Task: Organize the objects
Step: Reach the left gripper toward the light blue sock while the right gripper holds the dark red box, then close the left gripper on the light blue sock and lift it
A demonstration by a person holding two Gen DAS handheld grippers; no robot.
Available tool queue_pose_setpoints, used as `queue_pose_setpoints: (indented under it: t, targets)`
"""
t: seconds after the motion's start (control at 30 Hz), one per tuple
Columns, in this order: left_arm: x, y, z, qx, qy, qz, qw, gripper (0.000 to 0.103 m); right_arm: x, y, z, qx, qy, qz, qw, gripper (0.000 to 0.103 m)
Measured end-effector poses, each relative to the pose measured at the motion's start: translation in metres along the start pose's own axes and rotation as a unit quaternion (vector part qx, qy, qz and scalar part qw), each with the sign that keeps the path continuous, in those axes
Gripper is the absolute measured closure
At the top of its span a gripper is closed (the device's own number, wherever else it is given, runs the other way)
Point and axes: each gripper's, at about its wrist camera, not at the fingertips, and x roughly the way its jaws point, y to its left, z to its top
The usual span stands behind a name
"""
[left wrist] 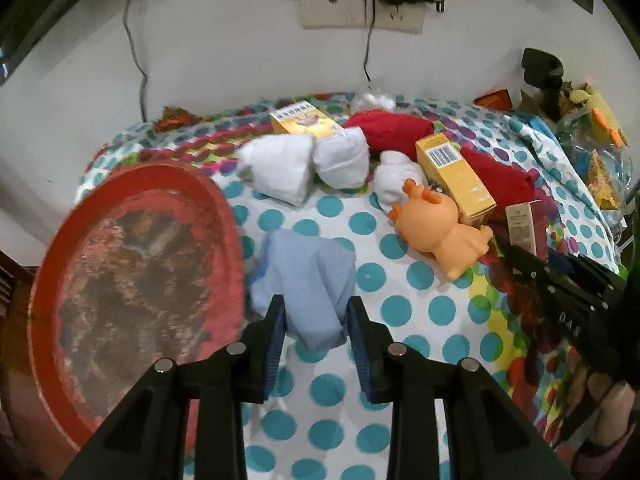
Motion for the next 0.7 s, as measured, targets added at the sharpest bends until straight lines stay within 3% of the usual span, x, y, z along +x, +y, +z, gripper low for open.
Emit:
queue_pose_setpoints:
  t: [0.27,0.47,0.6,0.7]
  targets:
    - [-0.027,0.037,-0.010,-0.018,-0.018,0.013,0.9996,0.072,-0.007,0.001,0.001,0.002,-0.014,-0.005,1.000,0.075]
    - [-0.030,0.077,-0.019,-0.050,-0.008,0.016,0.9986,0.072,-0.007,0.000,0.001,-0.001,-0.011,-0.016,1.000,0.075]
    - [-0.029,0.085,-0.024,-0.058,-0.003,-0.008,0.9983,0.072,-0.006,0.000,0.001,-0.002,-0.008,-0.020,1.000,0.075]
    - [-0.031,0.068,-0.028,-0.041,-0.009,-0.026,0.9988,0.070,-0.005,-0.001,0.000,-0.001,-0.006,-0.022,1.000,0.075]
